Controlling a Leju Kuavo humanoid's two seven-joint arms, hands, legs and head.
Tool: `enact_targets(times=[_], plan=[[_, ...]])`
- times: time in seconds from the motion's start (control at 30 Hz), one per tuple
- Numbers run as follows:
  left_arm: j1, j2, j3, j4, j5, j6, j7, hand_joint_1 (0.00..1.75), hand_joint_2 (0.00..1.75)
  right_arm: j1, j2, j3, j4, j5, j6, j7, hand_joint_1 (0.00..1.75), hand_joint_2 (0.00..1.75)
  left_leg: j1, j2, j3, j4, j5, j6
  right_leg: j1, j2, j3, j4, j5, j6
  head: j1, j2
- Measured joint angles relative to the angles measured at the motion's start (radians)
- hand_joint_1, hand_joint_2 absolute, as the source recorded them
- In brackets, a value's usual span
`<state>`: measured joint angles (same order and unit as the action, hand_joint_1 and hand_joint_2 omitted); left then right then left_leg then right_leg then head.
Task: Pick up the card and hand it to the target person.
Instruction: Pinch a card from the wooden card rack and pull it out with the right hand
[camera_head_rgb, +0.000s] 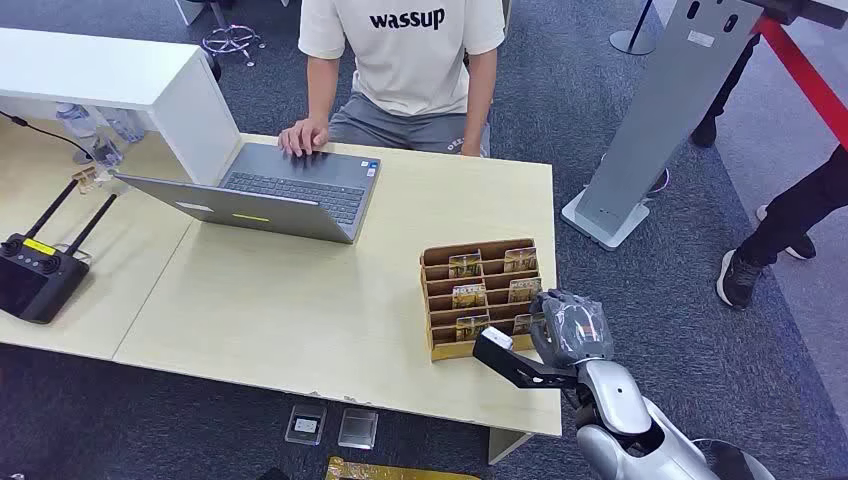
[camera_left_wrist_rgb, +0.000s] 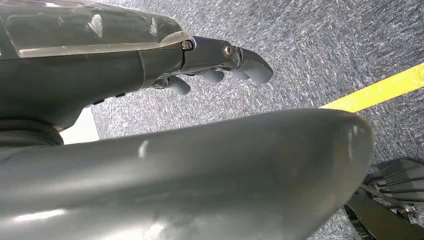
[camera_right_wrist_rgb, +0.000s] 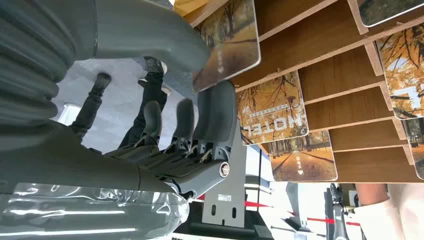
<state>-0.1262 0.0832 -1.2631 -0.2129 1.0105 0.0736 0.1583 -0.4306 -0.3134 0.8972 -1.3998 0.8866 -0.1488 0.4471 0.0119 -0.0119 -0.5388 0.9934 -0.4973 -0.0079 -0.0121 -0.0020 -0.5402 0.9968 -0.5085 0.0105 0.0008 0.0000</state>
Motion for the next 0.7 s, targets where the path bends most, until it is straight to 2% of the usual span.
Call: enact_targets(times=[0.17, 0.47, 0.7], plan=[[0.000, 0.000, 0.000, 0.000, 0.000, 0.000, 0.000, 0.00, 0.00, -0.001, 0.000, 0.000, 0.001, 0.000, 0.000, 0.000, 1.08, 1.75, 0.000, 0.000, 0.000, 0.000, 0.000, 0.000, 0.000, 0.000, 0.000, 0.000, 0.000, 0.000, 0.000, 0.000], [0.000, 0.000, 0.000, 0.000, 0.000, 0.000, 0.000, 0.00, 0.00, 0.000, 0.001, 0.000, 0.005, -0.012, 0.001, 0.001, 0.92, 1.75, 0.000, 0.000, 0.000, 0.000, 0.000, 0.000, 0.000, 0.000, 0.000, 0.000, 0.000, 0.000, 0.000, 0.000], [0.000, 0.001, 0.000, 0.000, 0.000, 0.000, 0.000, 0.00, 0.00, 0.002, 0.001, 0.002, 0.006, -0.024, 0.003, 0.005, 0.91, 1.75, 0.000, 0.000, 0.000, 0.000, 0.000, 0.000, 0.000, 0.000, 0.000, 0.000, 0.000, 0.000, 0.000, 0.000]])
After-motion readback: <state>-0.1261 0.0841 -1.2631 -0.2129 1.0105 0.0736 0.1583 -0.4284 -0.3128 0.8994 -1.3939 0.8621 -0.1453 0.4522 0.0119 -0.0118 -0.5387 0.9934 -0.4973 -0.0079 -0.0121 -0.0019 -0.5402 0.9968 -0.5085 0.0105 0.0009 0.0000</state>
